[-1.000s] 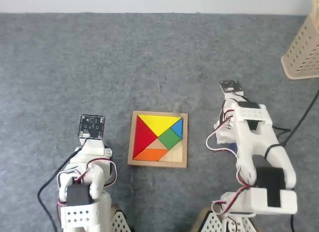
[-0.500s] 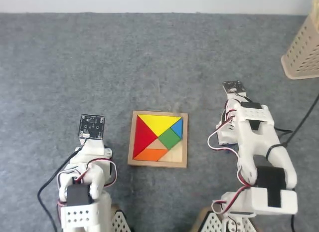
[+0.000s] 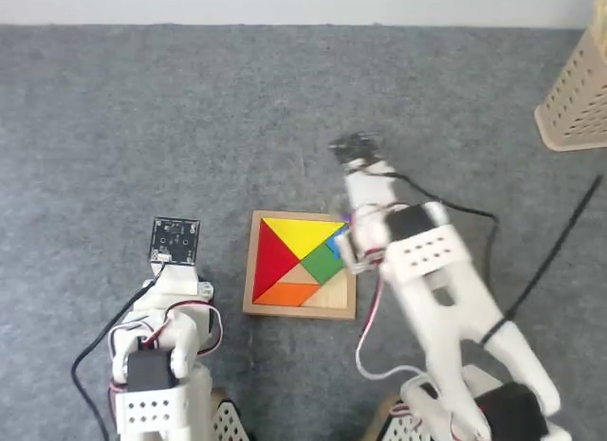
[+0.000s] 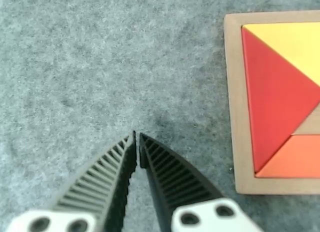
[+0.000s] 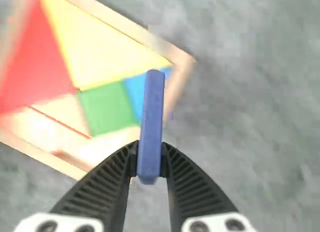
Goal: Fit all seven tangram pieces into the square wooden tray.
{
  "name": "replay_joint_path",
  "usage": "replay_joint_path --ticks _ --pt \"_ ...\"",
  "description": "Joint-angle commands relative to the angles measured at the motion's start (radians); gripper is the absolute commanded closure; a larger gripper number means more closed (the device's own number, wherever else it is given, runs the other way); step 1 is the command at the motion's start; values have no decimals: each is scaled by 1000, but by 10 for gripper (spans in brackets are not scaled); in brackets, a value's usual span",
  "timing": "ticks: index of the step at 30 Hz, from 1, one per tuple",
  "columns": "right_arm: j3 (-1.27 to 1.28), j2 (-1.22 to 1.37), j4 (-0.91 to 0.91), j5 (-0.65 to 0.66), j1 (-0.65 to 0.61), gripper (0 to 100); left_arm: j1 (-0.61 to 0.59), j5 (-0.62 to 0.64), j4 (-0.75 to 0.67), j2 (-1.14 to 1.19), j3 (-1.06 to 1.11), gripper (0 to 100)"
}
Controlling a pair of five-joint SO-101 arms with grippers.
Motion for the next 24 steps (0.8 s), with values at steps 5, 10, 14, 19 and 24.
replay_joint_path --ticks 5,10,14,19,24 --pt "-37 134 -236 -161 -166 992 0 -5 8 -20 -7 988" --pt "-92 200 -216 -328 -206 991 0 -5 8 -20 -7 988" --pt "-130 226 -170 -431 -202 947 0 -5 8 -20 -7 988" --pt "-127 260 -160 -439 -206 764 0 -5 8 -20 -7 988" --pt "-129 283 -160 -434 -202 725 0 -5 8 -20 -7 988"
